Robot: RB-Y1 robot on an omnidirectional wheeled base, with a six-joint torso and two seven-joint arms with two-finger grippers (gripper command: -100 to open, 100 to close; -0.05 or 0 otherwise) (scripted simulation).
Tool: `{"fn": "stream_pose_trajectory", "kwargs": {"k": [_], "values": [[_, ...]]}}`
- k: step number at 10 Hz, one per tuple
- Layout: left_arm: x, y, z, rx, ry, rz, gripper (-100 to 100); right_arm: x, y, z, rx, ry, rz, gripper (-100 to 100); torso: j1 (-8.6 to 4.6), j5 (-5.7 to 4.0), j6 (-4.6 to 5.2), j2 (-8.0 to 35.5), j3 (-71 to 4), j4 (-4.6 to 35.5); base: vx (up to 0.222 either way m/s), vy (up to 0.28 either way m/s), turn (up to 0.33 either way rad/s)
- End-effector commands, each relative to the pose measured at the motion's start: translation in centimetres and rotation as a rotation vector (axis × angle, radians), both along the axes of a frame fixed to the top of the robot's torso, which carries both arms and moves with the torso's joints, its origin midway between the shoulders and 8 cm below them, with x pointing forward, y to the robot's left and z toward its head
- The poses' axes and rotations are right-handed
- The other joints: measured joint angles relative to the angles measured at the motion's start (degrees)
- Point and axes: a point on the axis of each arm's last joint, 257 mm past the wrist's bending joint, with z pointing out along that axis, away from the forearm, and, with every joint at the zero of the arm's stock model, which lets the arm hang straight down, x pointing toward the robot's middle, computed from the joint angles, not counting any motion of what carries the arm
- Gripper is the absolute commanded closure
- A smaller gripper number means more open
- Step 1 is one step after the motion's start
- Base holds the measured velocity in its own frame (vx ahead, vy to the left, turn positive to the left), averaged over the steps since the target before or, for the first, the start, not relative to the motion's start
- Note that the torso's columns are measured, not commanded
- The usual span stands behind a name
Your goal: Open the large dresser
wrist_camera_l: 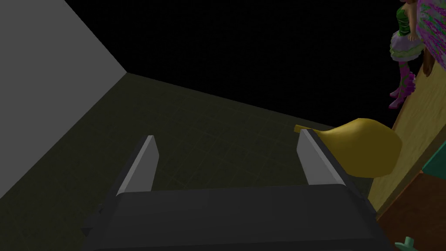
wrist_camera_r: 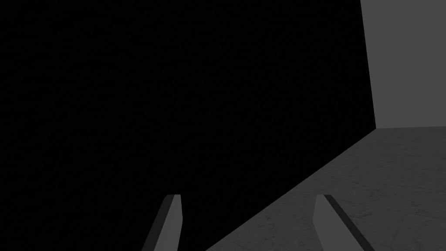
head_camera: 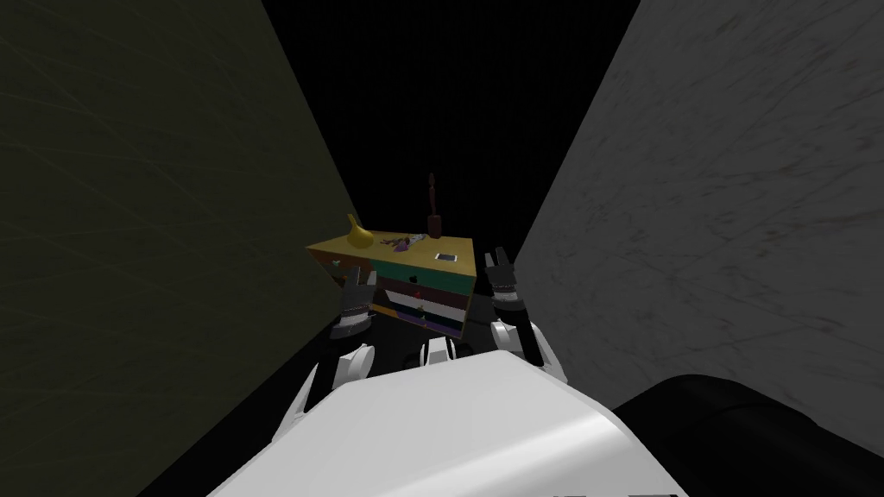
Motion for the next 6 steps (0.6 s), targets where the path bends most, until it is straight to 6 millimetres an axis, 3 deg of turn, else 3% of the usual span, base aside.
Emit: {"fn": "stream_pose_trajectory", "kwargs": {"k": [1,6], "values": [[1.4,-0.3,-2.4,0.003,0.058,-0.002,-100,0.0,0.0,0.0,0.0,0.0,0.0,0,-0.01,0.0,0.0,0.0,0.0,0.0,0.019,-0.015,-0.03],[3.4,-0.7,-6.7,0.007,0.152,-0.005,-100,0.0,0.0,0.0,0.0,0.0,0.0,0,0.01,0.01,0.0,0.0,0.0,0.0,0.014,-0.012,-0.033]]}}
